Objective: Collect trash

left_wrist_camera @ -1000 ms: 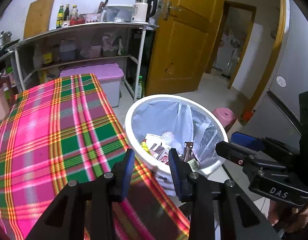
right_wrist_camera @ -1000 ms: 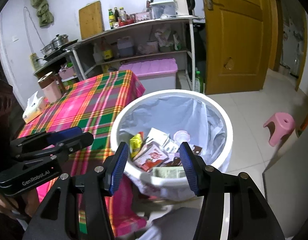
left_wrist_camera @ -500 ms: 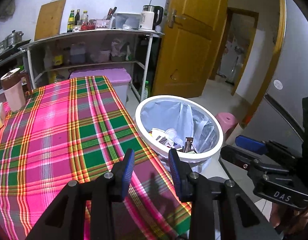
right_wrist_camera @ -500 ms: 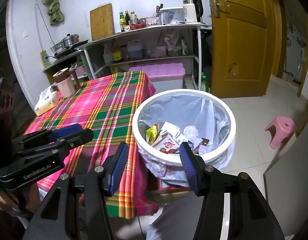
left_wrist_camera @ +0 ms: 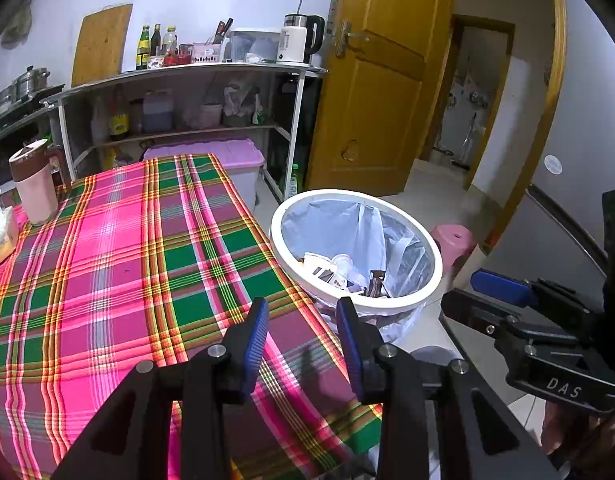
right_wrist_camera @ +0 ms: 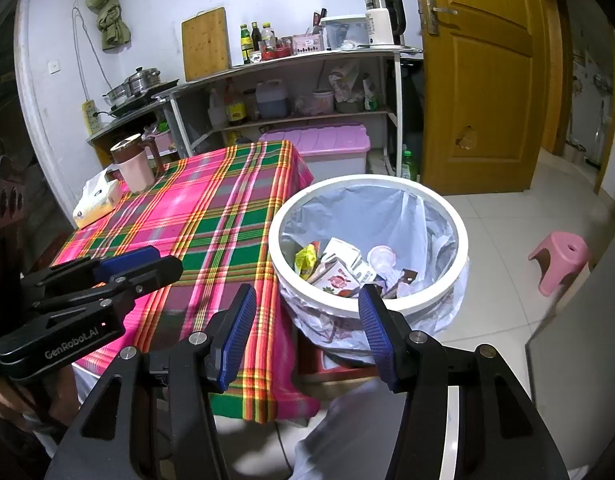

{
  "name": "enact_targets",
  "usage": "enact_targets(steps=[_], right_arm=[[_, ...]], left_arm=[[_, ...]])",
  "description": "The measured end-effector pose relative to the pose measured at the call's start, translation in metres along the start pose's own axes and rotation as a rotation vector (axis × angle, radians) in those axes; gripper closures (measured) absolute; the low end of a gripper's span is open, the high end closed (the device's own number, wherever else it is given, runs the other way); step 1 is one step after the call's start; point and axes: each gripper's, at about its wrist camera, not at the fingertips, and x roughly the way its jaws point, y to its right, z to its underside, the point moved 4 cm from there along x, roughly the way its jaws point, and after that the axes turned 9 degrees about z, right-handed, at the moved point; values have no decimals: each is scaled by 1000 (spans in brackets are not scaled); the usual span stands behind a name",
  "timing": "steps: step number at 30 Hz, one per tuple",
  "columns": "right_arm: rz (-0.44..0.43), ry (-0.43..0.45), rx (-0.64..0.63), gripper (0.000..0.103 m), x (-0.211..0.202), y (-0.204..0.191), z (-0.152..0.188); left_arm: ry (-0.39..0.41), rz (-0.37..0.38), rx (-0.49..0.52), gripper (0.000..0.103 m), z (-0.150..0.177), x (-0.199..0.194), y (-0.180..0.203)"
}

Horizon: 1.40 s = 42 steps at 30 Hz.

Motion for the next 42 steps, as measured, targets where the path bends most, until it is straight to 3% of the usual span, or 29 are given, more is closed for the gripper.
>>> enact_targets(steps=[42], right_arm=[[0, -10, -2, 49, 0, 4, 4]], left_arm=[[-6, -24, 18, 68, 6, -1, -2]])
